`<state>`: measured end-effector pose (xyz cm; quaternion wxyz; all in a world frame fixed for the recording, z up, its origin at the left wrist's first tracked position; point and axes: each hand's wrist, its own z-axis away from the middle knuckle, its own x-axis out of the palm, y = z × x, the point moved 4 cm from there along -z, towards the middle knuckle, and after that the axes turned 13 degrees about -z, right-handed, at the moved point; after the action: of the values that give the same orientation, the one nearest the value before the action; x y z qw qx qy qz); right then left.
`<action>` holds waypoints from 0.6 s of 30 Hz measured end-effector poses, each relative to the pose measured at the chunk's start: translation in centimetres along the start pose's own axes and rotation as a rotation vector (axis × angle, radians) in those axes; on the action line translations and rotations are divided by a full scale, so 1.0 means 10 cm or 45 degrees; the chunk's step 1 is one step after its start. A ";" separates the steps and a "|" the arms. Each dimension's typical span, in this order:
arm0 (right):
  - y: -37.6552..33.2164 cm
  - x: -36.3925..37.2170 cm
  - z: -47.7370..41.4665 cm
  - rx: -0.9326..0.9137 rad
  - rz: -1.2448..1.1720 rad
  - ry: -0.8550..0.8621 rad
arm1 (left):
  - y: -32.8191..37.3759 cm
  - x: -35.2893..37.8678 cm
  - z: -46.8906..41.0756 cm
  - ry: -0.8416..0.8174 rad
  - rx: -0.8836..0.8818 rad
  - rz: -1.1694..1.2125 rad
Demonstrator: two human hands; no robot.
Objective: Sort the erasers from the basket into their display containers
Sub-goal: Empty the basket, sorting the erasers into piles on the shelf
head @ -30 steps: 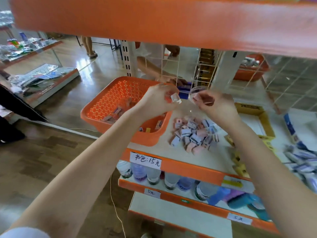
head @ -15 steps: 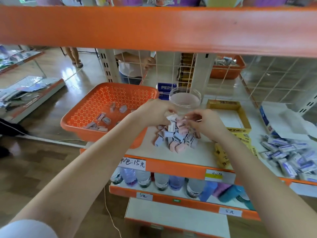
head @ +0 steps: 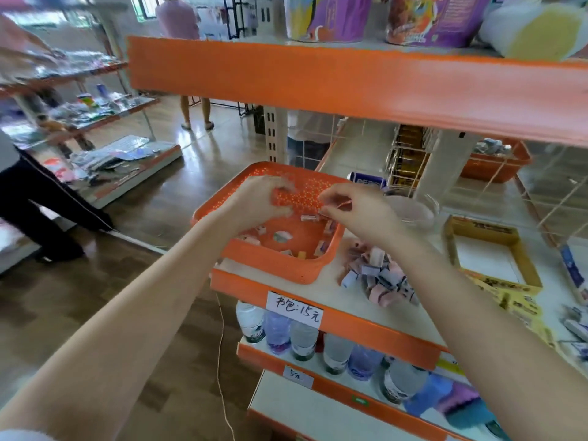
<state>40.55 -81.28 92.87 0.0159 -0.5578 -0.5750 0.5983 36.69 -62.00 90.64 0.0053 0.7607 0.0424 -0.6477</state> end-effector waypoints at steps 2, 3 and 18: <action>-0.04 0.16 -0.11 -0.034 0.011 -0.090 | -0.14 0.05 0.06 -0.101 -0.037 -0.005; -0.06 0.24 -0.15 -0.040 0.014 -0.134 | -0.23 0.12 0.08 -0.151 -0.069 -0.029; 0.17 1.12 -0.42 0.183 0.403 -0.995 | -0.37 0.47 0.17 -0.673 -0.062 0.124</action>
<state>40.27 -71.62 85.58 -0.2564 -0.3681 -0.4018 0.7983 35.46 -58.16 85.88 0.0655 0.5661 0.0185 -0.8215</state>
